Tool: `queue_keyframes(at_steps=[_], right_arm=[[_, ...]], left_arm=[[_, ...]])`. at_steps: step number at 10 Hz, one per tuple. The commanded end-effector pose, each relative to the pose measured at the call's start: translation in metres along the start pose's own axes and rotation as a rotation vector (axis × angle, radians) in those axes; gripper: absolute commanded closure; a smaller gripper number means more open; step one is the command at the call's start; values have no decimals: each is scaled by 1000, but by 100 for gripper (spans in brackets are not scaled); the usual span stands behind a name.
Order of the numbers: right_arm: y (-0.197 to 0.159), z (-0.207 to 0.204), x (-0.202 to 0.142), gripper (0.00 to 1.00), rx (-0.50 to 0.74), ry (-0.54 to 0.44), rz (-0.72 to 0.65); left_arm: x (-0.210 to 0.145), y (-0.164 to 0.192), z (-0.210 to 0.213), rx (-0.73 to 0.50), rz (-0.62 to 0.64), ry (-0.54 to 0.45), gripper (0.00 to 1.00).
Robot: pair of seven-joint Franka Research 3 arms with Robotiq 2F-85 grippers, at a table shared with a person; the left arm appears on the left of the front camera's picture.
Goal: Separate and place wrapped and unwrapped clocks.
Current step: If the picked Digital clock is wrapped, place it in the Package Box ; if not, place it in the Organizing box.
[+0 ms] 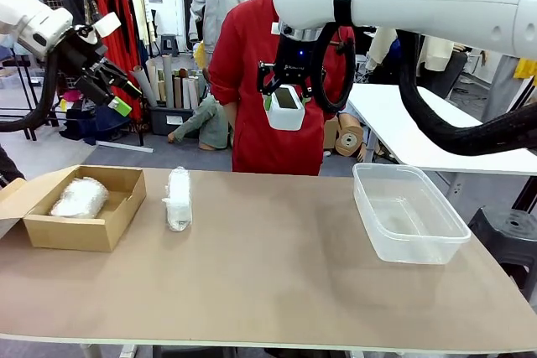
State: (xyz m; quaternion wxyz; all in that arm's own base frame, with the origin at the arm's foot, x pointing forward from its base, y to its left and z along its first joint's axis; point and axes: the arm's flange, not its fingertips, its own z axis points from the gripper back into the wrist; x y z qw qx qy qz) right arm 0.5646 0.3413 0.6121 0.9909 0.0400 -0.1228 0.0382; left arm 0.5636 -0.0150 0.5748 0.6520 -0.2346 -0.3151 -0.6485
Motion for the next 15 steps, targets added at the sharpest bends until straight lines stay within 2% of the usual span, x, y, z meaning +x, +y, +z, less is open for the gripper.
queue_keyframes(at_steps=[1, 15], right_arm=[[1, 5, -1, 100, 1, -2, -9], [1, 5, -1, 100, 1, -2, -9]], left_arm=[[0, -2, 1, -2, -1, 10, 0], [0, -2, 1, -2, -1, 10, 0]])
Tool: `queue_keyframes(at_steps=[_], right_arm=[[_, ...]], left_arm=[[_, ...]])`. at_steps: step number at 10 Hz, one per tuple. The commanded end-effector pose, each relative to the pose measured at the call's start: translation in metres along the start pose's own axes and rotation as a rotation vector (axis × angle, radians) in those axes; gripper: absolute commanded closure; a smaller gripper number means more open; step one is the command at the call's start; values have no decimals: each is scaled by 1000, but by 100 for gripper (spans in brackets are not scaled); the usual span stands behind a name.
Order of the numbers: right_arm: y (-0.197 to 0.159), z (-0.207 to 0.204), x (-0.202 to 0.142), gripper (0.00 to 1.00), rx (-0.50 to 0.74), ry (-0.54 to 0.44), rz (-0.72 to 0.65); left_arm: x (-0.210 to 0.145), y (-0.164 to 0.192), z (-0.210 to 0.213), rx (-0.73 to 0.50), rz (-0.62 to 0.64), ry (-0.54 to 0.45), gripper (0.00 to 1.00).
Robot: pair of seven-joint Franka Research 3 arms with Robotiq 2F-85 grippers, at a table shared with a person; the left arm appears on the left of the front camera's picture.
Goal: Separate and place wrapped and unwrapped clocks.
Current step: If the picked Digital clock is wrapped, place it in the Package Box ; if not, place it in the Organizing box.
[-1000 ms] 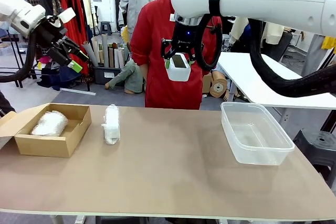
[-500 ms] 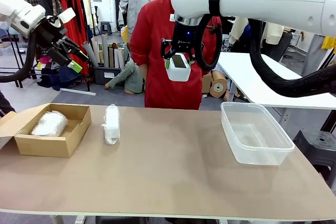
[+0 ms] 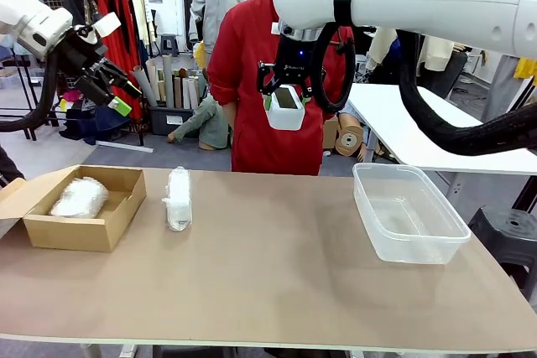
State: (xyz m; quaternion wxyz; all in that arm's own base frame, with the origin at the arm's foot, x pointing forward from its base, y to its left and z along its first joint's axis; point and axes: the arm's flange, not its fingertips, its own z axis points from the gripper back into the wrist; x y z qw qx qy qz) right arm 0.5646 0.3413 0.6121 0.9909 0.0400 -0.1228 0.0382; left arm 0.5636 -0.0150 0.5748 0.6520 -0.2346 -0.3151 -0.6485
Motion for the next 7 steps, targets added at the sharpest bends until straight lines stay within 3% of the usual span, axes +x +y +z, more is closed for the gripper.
queue_keyframes(at_steps=[1, 3, 5, 7], right_arm=[[1, 5, -1, 100, 1, -2, -8], [-14, 1, 3, 100, -22, -18, 41], [-53, -1, 6, 100, 33, 67, 196], [-98, -6, 7, 100, 56, 48, 200]], left_arm=[[0, -2, 1, -2, -1, 10, 0], [0, -2, 1, -2, -1, 10, 0], [0, -2, 1, -2, -1, 10, 0], [0, -2, 1, -2, -1, 10, 0]])
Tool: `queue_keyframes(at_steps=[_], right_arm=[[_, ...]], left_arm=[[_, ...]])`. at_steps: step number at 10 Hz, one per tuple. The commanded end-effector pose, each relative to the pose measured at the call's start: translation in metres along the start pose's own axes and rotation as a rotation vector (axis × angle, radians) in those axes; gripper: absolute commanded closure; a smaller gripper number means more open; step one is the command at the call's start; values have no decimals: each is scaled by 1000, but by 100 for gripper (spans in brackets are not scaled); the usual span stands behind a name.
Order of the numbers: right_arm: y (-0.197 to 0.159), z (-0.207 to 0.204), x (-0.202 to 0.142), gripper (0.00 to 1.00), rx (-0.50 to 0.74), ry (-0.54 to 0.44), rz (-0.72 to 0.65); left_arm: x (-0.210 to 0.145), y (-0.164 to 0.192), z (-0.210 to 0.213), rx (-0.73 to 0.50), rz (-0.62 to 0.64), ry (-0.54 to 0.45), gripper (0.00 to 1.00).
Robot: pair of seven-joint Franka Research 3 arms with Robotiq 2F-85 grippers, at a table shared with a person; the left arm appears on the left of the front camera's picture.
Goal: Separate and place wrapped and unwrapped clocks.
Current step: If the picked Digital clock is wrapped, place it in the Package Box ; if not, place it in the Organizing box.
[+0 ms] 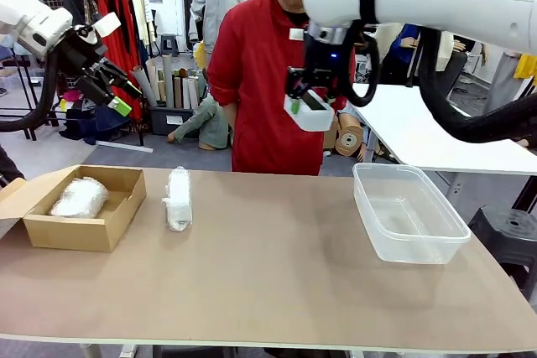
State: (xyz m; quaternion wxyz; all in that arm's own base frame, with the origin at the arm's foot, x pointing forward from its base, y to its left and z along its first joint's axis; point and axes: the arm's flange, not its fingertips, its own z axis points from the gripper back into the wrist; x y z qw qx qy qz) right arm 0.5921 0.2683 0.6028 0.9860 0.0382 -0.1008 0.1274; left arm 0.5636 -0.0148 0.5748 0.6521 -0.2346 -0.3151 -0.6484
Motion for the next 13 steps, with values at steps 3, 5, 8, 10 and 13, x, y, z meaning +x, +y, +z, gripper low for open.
queue_keyframes(at_steps=[3, 5, 8, 10, 13], right_arm=[[-93, -8, -43, 100, 73, -16, -36], [-150, -13, -60, 100, 99, 50, -105], [-199, -24, -82, 100, 82, 111, -187], [-217, -39, -95, 100, 79, 159, -174], [-222, -46, -89, 100, 63, 161, -217]], left_arm=[[0, -2, 1, -2, -1, 10, 0], [0, -2, 1, -2, -1, 10, 0], [0, -2, 1, -2, -1, 10, 0], [0, -2, 1, -2, -1, 10, 0], [0, -2, 1, -2, -1, 10, 0]])
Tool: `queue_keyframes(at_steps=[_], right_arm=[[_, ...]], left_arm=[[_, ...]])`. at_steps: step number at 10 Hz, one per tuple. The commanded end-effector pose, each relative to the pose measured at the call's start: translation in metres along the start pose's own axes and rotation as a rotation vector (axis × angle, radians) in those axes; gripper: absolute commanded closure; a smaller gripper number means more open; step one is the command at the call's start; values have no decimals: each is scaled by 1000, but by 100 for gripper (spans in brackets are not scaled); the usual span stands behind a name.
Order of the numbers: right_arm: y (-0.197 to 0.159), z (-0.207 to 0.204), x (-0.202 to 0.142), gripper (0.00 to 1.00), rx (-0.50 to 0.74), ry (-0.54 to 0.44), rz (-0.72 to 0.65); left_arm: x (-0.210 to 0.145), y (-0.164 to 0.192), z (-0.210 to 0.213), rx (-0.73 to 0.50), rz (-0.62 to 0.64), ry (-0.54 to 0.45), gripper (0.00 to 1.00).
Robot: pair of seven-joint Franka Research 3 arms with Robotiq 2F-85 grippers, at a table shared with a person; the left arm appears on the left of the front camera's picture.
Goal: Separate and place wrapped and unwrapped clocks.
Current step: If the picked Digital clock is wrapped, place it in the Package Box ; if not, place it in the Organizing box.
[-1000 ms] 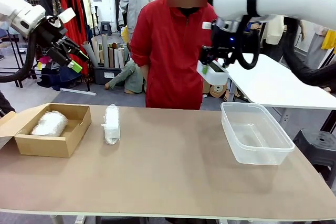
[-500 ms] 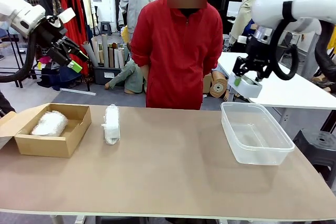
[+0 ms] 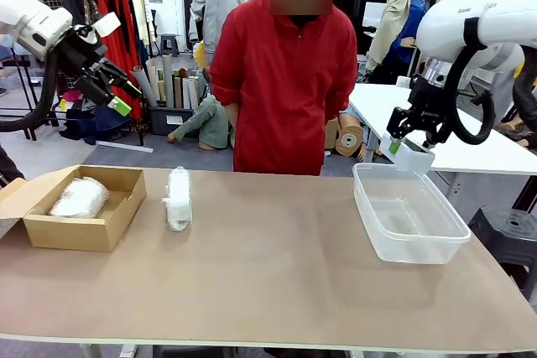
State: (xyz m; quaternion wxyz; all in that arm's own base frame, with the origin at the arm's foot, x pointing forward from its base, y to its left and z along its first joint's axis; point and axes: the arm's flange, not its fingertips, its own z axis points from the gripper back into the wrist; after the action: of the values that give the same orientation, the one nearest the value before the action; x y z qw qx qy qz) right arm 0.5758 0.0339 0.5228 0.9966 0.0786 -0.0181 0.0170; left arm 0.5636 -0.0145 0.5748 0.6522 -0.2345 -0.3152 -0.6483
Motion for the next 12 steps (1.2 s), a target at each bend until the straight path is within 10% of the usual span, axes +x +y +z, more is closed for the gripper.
queue_keyframes(at_steps=[1, 12], right_arm=[[4, 5, -1, 100, -18, 13, 17], [-13, -61, 31, 100, -105, 0, -117]], left_arm=[[0, -2, 1, -3, -2, 10, 0], [0, -2, 1, -3, -2, 10, 0]])
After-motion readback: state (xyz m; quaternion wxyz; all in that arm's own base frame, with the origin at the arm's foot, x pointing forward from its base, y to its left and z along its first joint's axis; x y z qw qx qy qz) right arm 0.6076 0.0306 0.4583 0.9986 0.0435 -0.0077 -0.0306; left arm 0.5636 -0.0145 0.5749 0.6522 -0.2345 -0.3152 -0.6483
